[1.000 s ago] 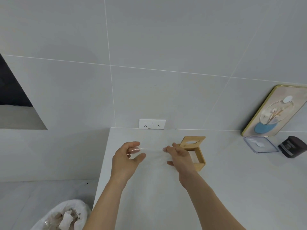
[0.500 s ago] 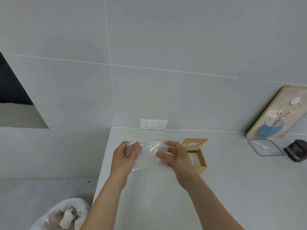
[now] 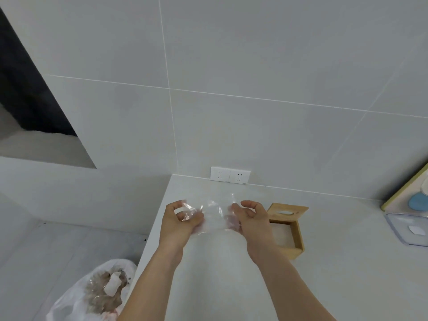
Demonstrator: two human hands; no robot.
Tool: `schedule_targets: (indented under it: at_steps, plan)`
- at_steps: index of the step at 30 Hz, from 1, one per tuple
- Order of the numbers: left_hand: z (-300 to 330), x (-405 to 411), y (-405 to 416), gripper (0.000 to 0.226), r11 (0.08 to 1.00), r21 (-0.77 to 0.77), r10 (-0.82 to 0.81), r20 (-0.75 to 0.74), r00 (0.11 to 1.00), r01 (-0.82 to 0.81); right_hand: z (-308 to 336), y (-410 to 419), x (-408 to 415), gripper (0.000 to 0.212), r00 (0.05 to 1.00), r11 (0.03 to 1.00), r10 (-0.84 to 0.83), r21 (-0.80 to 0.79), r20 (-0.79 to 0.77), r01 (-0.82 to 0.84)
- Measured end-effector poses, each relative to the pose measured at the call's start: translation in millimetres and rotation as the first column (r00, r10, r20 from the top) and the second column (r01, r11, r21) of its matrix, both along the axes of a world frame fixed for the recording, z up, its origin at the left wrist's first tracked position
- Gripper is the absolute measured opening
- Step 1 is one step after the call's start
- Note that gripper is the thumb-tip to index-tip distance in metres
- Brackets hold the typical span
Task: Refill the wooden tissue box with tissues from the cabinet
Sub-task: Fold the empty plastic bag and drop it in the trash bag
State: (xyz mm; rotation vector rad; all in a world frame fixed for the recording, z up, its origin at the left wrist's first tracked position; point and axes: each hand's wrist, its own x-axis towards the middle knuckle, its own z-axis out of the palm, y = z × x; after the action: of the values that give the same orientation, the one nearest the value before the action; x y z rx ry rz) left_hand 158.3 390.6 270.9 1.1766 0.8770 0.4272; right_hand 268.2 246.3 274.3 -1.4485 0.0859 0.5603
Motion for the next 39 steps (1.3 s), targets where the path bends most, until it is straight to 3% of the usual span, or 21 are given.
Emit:
schedule_targets:
  at_steps: [3,6,12,18,27,31,39]
  plan:
    - [-0.1,2.1,-1.5,0.048,0.994,0.032,0.108,0.005,0.994,-0.109,-2.5,4.4,1.9,0.048,0.979,0.985,0.170,0.008,-0.116,-0.170]
    - [-0.6,-3.0,-2.4,0.044,0.981,0.086,0.176,-0.023,0.984,-0.173,-10.0,11.8,3.8,0.037,0.950,0.960,0.277,0.001,-0.144,-0.279]
    - [-7.2,-36.5,13.7,0.062,0.959,0.026,0.283,-0.077,0.956,-0.282,-26.2,48.8,-4.8,0.020,0.936,0.944,0.319,-0.036,-0.149,-0.328]
    - [-26.9,-91.3,49.7,0.036,0.929,0.004,0.365,-0.167,0.916,-0.369,-35.1,100.1,-41.6,0.018,0.904,0.907,0.397,-0.085,-0.157,-0.413]
    - [-71.7,-171.7,134.5,0.016,0.851,0.050,0.512,-0.308,0.802,-0.523,-69.4,210.3,-119.9,0.023,0.830,0.808,0.526,-0.193,-0.186,-0.556]
    - [-102.7,-218.0,183.8,0.016,0.838,0.012,0.509,-0.379,0.773,-0.546,-99.1,269.7,-162.7,0.026,0.795,0.754,0.569,-0.252,-0.211,-0.607]
    - [-187.2,-276.8,245.9,0.027,0.795,-0.173,0.458,-0.458,0.762,-0.582,-191.9,342.6,-218.4,0.017,0.838,0.719,0.485,-0.432,-0.249,-0.544]
